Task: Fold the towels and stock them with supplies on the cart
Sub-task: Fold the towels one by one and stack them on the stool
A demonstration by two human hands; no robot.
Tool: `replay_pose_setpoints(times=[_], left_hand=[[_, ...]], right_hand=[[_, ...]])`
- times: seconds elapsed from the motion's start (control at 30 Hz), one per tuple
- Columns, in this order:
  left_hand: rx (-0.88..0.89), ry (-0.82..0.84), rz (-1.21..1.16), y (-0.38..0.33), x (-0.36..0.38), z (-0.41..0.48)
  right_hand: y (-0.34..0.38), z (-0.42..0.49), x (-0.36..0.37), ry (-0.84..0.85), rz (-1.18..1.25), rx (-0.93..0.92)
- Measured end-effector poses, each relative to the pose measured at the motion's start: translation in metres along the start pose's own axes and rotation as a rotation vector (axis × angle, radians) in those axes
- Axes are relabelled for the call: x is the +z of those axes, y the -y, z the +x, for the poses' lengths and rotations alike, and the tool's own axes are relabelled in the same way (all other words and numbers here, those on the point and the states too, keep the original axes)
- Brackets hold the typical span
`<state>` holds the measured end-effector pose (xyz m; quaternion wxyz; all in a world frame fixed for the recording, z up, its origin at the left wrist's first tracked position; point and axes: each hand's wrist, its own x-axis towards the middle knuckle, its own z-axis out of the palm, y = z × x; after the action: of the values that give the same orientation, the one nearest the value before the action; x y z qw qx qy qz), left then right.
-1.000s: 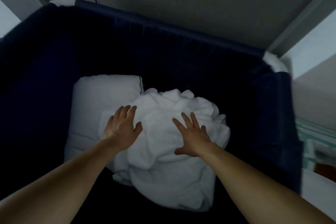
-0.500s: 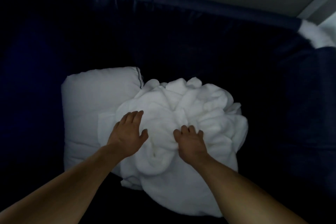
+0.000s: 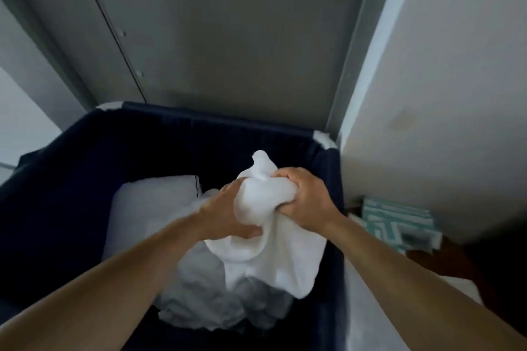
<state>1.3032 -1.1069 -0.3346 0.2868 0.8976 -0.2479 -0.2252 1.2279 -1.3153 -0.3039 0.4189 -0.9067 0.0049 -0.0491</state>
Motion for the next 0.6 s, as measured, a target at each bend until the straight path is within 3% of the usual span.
replay_pose_setpoints(times=[0.3,0.37,0.47,0.6], left_hand=[[0.29,-0.429,-0.223,-0.261,-0.069,-0.061],[0.407,-0.432,-0.268,-0.308,-0.08,-0.074],[0.572,-0.189,-0.539,-0.358,-0.088,-0.078],[0.446,0.301,-0.873,-0.398,-0.084,-0.068]], right_hand=[[0.109,-0.081,-0.212,-0.592,0.182,-0.182],[0.126,-0.101,-0.252,-0.698,0.213,-0.206],[0.144,-0.132,-0.301,-0.85,0.173,-0.23],[0.149,-0.169,-0.341,-0.994,0.121,-0.217]])
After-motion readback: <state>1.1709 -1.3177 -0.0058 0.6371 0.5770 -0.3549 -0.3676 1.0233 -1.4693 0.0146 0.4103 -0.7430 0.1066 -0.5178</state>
